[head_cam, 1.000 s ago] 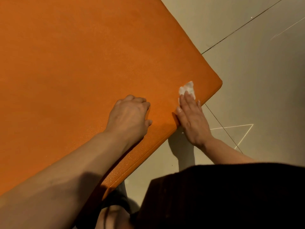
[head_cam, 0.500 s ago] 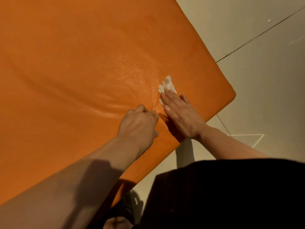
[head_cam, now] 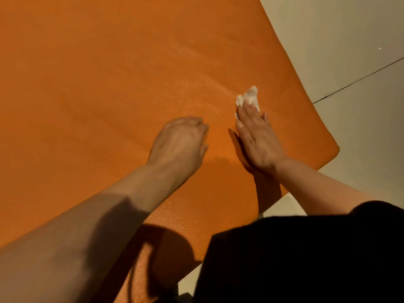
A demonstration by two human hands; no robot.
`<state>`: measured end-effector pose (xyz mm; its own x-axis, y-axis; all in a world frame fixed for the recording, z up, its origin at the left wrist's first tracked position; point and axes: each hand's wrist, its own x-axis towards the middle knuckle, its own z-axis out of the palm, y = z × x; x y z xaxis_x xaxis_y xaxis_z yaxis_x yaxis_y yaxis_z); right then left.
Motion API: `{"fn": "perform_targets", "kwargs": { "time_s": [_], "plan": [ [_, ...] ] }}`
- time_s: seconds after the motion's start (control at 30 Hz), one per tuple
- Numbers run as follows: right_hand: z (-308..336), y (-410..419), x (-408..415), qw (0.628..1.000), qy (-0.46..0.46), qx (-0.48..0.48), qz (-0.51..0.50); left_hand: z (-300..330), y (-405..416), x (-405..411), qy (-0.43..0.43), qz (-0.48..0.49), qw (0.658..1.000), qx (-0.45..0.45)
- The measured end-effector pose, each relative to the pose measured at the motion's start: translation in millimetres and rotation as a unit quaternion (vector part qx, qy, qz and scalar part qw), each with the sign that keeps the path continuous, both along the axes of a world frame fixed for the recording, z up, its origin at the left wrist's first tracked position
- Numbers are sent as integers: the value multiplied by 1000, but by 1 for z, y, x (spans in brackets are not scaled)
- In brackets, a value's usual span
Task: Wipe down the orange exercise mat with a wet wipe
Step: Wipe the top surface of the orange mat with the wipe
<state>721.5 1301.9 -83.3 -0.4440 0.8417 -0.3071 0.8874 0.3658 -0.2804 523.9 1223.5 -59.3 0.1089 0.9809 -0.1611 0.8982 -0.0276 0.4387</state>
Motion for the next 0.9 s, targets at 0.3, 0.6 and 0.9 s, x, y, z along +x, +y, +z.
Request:
{"fn": "perform_targets", "kwargs": {
  "time_s": [0.3,0.6,0.9],
  "plan": [
    [-9,48,-48,999,-2,24,36,-18,39,-48,94,44,982,-157],
    [-8,95,-71,992,-19,38,115,-20,47,-49,130,29,978,-163],
    [-11,114,-118,976,-8,61,207,-18,49,-59,117,11,986,-122]
  ]
}}
